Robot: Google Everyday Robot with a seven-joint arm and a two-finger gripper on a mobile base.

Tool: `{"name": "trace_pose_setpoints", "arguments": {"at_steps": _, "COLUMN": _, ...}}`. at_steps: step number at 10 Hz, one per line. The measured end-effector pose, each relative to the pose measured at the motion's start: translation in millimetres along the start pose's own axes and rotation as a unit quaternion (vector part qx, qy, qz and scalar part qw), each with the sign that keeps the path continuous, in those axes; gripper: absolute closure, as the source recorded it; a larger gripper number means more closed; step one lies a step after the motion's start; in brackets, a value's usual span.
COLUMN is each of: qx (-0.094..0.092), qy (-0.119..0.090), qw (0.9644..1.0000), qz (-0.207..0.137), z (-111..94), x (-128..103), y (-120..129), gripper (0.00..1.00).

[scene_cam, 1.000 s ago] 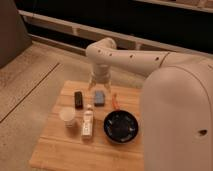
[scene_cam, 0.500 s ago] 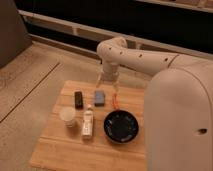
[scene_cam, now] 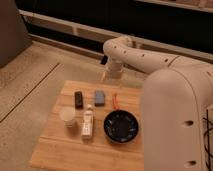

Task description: Place the white sponge in the ceramic bowl

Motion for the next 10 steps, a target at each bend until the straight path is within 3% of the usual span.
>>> {"name": "trace_pose_setpoints", "arguments": {"at_steps": 5, "qx": -0.026, "qy": 0.027, "qw": 0.9992, "qz": -0.016, "z": 33, "x": -4, "y": 20, "gripper": 0.35}}
{"name": "trace_pose_setpoints", "arguments": {"at_steps": 10, "qx": 0.013, "qy": 0.061, "qw": 0.9962, "qz": -0.060, "z": 73, "x": -10, "y": 40, "gripper": 0.35}}
